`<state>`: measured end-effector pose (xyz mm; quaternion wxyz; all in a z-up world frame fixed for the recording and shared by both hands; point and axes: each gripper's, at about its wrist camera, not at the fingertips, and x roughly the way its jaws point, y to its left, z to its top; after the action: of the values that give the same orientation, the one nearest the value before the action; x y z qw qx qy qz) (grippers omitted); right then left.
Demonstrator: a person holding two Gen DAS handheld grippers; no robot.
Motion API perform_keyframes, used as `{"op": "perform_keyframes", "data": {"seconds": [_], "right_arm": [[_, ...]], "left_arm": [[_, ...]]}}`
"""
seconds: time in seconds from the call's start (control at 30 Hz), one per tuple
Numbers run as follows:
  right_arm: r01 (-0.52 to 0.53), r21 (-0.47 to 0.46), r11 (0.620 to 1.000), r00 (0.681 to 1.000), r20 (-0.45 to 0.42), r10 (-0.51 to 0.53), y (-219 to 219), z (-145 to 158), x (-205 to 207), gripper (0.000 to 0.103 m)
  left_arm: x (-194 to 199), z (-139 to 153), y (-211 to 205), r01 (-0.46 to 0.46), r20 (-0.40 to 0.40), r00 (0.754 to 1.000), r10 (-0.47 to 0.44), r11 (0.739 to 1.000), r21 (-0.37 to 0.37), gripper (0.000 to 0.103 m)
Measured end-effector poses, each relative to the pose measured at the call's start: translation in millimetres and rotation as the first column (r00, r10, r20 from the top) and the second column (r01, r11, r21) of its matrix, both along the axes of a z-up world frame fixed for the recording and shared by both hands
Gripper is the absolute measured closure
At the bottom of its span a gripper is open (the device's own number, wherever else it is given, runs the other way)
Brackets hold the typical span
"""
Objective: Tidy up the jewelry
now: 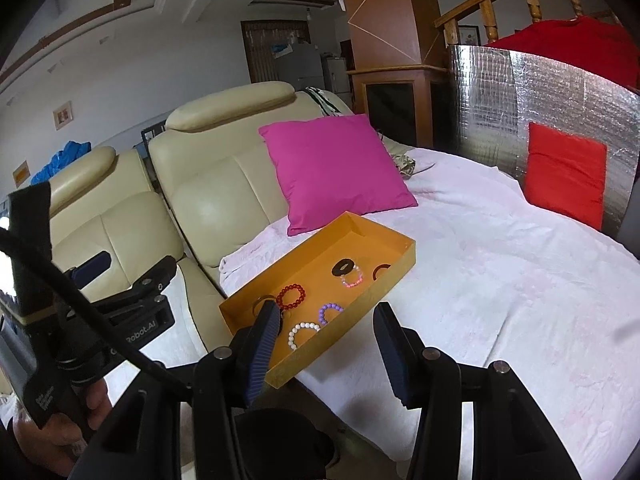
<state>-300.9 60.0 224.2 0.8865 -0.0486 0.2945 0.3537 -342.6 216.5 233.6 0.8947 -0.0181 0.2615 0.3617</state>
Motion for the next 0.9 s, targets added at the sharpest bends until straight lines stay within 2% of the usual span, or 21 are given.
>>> {"op": "perform_keyframes", "data": {"seconds": [0.9], "right_arm": [[-0.004, -0.013, 1.000, 1.000, 0.006, 0.005, 10, 5, 1, 0.050]], "left_arm": [[-4, -6, 13, -0.032, -0.015, 0.999, 0.032, 0.999, -0.007, 0.014]]}}
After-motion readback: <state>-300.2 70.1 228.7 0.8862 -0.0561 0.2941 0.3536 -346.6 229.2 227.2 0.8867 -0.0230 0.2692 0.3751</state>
